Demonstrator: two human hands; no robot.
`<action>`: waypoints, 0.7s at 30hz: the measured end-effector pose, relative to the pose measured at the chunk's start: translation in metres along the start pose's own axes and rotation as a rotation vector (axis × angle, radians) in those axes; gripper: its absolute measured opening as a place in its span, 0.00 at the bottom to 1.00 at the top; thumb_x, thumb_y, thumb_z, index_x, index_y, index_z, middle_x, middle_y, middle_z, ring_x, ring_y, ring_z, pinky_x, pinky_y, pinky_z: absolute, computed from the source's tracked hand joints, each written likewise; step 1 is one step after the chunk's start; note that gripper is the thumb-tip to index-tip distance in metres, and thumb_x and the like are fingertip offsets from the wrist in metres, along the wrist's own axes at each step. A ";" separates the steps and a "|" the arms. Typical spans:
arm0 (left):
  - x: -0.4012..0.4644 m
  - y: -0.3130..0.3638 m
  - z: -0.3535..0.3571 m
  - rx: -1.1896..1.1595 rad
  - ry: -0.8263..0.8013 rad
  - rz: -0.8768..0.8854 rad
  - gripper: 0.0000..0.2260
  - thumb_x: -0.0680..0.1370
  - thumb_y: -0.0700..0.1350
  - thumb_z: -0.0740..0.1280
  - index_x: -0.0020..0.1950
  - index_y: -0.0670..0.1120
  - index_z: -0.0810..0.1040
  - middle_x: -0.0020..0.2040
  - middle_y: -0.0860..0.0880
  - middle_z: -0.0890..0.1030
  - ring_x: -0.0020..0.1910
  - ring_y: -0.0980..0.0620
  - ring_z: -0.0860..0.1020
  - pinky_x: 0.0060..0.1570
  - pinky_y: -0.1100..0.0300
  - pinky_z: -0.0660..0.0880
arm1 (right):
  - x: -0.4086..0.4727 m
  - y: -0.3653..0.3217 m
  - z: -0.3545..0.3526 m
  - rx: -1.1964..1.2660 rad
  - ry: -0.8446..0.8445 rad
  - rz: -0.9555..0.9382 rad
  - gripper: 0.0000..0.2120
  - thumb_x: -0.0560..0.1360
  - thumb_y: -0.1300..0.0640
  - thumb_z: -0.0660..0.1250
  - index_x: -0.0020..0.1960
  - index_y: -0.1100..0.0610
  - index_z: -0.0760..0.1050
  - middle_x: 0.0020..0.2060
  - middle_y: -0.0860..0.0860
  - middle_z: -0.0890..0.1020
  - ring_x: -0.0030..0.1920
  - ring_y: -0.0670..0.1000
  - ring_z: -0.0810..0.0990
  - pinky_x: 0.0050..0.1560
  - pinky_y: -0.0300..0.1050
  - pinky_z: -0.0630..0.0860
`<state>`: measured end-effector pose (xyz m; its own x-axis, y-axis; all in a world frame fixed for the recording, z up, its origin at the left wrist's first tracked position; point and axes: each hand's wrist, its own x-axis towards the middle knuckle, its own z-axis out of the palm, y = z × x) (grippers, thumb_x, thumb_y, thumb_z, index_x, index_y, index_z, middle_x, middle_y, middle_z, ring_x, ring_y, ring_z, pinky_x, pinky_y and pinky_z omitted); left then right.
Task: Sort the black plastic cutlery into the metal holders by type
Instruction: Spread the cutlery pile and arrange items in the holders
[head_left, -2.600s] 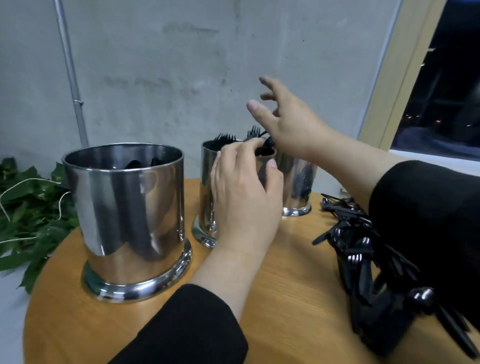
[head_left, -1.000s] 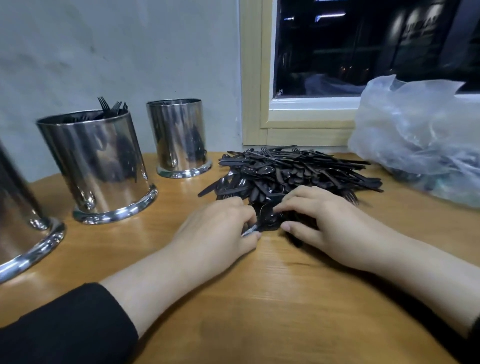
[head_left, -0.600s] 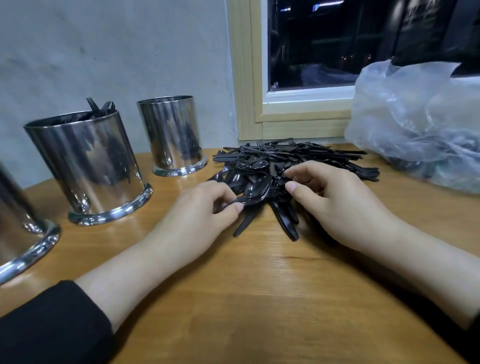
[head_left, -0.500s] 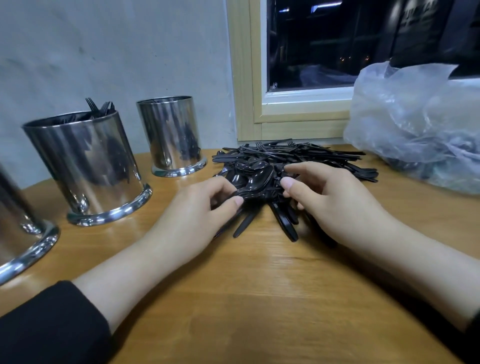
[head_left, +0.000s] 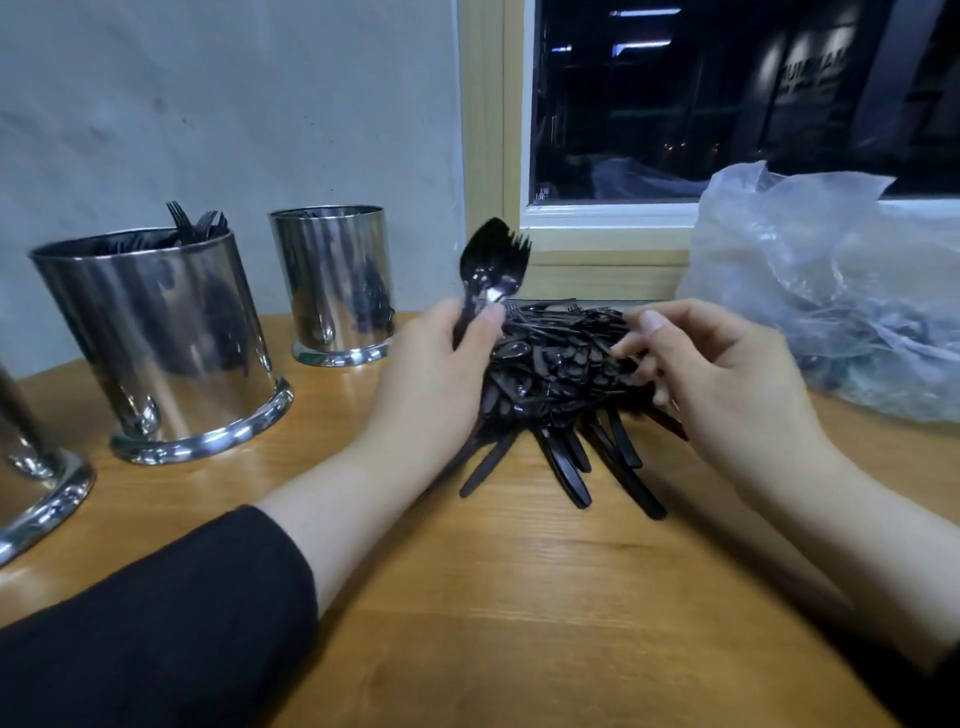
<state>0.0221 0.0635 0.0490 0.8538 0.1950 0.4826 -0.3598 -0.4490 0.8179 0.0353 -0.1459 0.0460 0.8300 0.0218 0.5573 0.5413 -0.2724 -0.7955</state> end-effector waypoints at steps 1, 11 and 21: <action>0.005 -0.002 0.001 -0.089 0.050 -0.041 0.13 0.84 0.54 0.63 0.42 0.49 0.74 0.31 0.56 0.74 0.28 0.53 0.69 0.31 0.56 0.66 | 0.002 0.005 -0.004 -0.079 0.000 -0.024 0.09 0.82 0.52 0.64 0.47 0.50 0.82 0.40 0.44 0.85 0.36 0.41 0.79 0.39 0.34 0.74; 0.004 -0.022 -0.008 -0.517 -0.051 -0.293 0.10 0.85 0.49 0.63 0.53 0.43 0.79 0.35 0.49 0.75 0.25 0.56 0.64 0.20 0.65 0.58 | 0.007 0.025 0.002 -0.367 -0.083 -0.151 0.06 0.80 0.53 0.67 0.48 0.46 0.81 0.39 0.35 0.81 0.40 0.37 0.76 0.39 0.28 0.66; 0.010 -0.024 -0.020 -0.580 -0.106 -0.321 0.12 0.82 0.51 0.67 0.55 0.42 0.82 0.36 0.49 0.78 0.24 0.56 0.65 0.21 0.65 0.59 | 0.021 0.004 0.017 -0.410 -0.114 -0.264 0.05 0.79 0.49 0.65 0.49 0.44 0.80 0.42 0.38 0.81 0.45 0.38 0.77 0.43 0.28 0.67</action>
<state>0.0321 0.0942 0.0406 0.9738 0.1406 0.1785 -0.2007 0.1638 0.9659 0.0573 -0.1300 0.0502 0.6935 0.2399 0.6793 0.6565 -0.5988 -0.4588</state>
